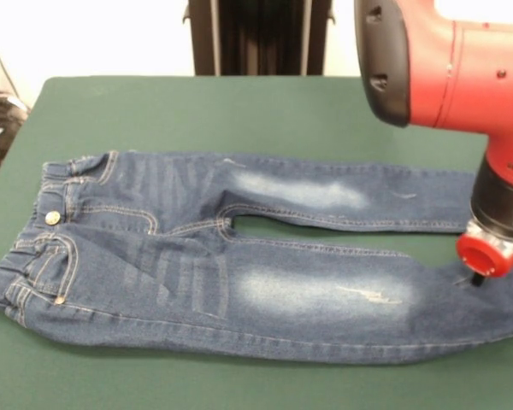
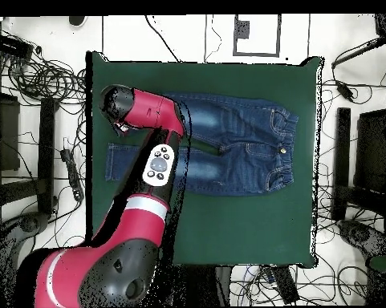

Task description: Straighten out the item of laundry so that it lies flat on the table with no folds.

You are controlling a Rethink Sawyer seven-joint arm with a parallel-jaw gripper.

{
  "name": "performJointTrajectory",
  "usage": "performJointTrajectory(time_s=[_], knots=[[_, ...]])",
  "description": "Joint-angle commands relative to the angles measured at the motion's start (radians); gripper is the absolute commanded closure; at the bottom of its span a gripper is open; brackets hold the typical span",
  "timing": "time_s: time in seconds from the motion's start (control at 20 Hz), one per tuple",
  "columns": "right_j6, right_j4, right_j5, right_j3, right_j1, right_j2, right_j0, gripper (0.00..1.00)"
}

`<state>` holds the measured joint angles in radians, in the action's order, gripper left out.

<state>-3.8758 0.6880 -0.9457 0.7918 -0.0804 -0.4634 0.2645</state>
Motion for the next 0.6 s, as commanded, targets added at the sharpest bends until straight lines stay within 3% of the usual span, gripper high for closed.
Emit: performJointTrajectory(time_s=[0.05, 0.35, 0.6], knots=[[-0.322, 0.065, -0.028, -0.107, -0.112, 0.053, 0.015, 1.0], [-0.422, 0.096, -0.089, -0.222, -0.176, -0.001, 0.013, 1.0], [-0.409, 0.114, -0.087, -0.215, -0.175, -0.008, 0.015, 1.0]])
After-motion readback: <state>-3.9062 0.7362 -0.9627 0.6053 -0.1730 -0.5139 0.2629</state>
